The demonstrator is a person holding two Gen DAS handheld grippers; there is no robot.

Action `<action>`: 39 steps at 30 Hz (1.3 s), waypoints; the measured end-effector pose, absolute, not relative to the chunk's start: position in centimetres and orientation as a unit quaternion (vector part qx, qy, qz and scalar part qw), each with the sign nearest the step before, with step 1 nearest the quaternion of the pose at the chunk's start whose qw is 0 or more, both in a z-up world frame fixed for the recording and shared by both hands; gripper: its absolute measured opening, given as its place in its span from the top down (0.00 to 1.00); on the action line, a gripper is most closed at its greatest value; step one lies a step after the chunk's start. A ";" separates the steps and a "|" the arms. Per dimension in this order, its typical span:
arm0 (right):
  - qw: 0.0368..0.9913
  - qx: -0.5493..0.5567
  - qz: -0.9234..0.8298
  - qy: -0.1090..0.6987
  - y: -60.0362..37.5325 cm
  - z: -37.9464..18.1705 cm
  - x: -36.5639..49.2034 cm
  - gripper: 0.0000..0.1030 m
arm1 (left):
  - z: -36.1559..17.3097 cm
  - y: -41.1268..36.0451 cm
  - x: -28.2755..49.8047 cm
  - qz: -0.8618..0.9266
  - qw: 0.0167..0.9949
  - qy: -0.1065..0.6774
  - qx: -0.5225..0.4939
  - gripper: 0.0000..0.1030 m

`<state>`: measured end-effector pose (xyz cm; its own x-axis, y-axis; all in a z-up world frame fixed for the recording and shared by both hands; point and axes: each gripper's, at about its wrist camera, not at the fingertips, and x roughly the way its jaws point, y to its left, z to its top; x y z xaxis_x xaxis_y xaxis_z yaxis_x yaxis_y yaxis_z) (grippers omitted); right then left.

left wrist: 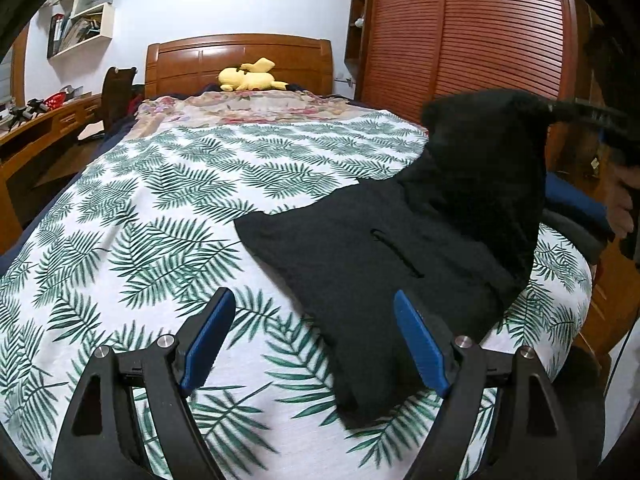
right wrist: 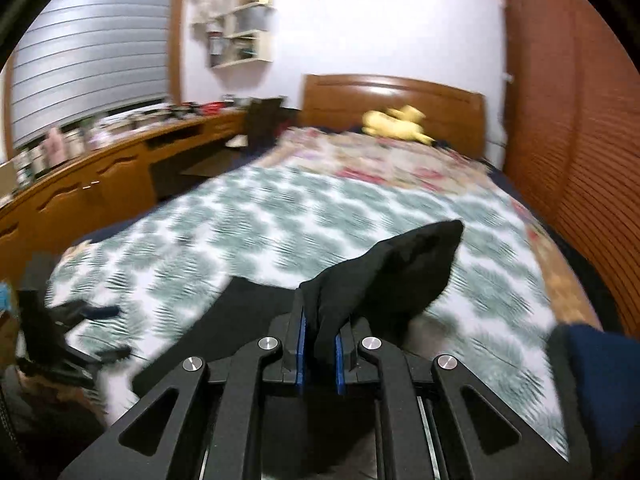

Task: Fold large clothes
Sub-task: 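Fold the lifted coat half over the rest with the right tool, release, then grasp the folded coat bundle with the left tool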

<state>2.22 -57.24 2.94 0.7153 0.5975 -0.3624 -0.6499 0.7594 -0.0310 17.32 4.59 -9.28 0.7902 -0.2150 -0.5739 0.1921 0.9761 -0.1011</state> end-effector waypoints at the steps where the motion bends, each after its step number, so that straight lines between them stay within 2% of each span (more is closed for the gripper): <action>1: 0.916 -0.080 0.356 0.169 -55.8 2.7 1.7 0.90 | -9.4 5.0 17.3 -0.104 0.946 0.305 -0.020 0.20; 8: 0.871 -0.114 0.412 0.242 -48.4 -4.2 1.0 0.89 | -9.8 6.8 17.1 -0.088 0.946 0.310 -0.029 0.20; 11: 0.866 -0.131 0.407 0.261 -47.4 -6.2 0.7 0.84 | -9.8 7.2 17.1 -0.084 0.947 0.309 -0.032 0.20; 14: 0.862 -0.122 0.420 0.257 -47.1 -5.2 0.4 0.74 | -9.8 7.4 17.1 -0.083 0.947 0.308 -0.034 0.20; 16: 0.865 -0.119 0.422 0.245 -47.8 -4.2 0.0 0.59 | -9.8 7.3 17.2 -0.084 0.947 0.308 -0.032 0.20; 17: 0.868 -0.121 0.419 0.239 -48.4 -3.7 -0.1 0.56 | -9.8 7.3 17.2 -0.086 0.947 0.307 -0.031 0.20; 23: 0.894 -0.146 0.369 0.207 -52.4 -2.3 -1.6 0.55 | -9.3 6.9 17.1 -0.094 0.949 0.299 -0.036 0.20; 28: 0.896 -0.144 0.346 0.240 -54.4 -3.9 -1.0 0.55 | -8.7 5.9 16.8 -0.107 0.951 0.287 -0.035 0.20; 35: 0.871 -0.120 0.350 0.324 -54.0 -6.7 0.5 0.55 | -7.9 3.5 16.1 -0.155 0.949 0.273 -0.030 0.41; 39: 0.869 -0.117 0.352 0.327 -53.4 -7.9 0.2 0.55 | -7.8 2.0 16.0 -0.180 0.945 0.272 -0.025 0.45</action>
